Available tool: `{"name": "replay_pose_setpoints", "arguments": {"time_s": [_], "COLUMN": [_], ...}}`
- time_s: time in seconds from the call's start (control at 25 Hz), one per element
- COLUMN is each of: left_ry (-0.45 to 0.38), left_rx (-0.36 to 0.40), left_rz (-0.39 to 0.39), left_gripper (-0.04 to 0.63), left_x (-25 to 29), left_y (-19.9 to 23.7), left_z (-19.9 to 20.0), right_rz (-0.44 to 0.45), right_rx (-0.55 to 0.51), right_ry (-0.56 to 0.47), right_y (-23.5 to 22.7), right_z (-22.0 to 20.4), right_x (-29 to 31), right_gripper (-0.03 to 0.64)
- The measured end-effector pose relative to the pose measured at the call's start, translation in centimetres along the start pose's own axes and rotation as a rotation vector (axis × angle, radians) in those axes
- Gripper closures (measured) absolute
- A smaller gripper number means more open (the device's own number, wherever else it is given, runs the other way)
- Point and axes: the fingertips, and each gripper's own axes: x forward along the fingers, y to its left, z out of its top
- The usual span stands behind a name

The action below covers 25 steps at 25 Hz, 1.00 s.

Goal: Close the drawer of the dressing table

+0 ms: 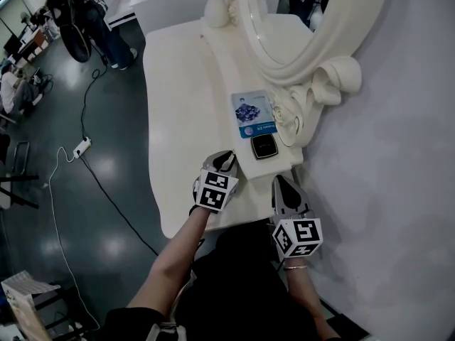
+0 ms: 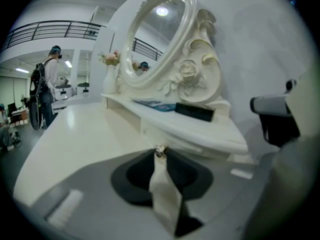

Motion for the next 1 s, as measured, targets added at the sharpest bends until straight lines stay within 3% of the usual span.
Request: {"name": "replay_pose_setpoints", "arguments": {"time_s": [0.48, 1.0], "left_ry": [-0.001, -0.098], "left_rx": [-0.004, 0.003], "left_rz": [0.017, 0.093], "left_gripper": [0.509, 0.541], "left_x": [-1.8, -7.6], "left_y": [0.4, 1.8], "left_z": [-0.1, 1.8], "right_rz": [0.010, 0.066], "right_rx": [0.000, -0.029], "right_ry": [-0.012, -0.033], "right_y": [0.4, 3.4], "right_z": [0.0, 0.5], "right_x": [-0.6, -0.5], "right_gripper": [0.612, 0.612]}}
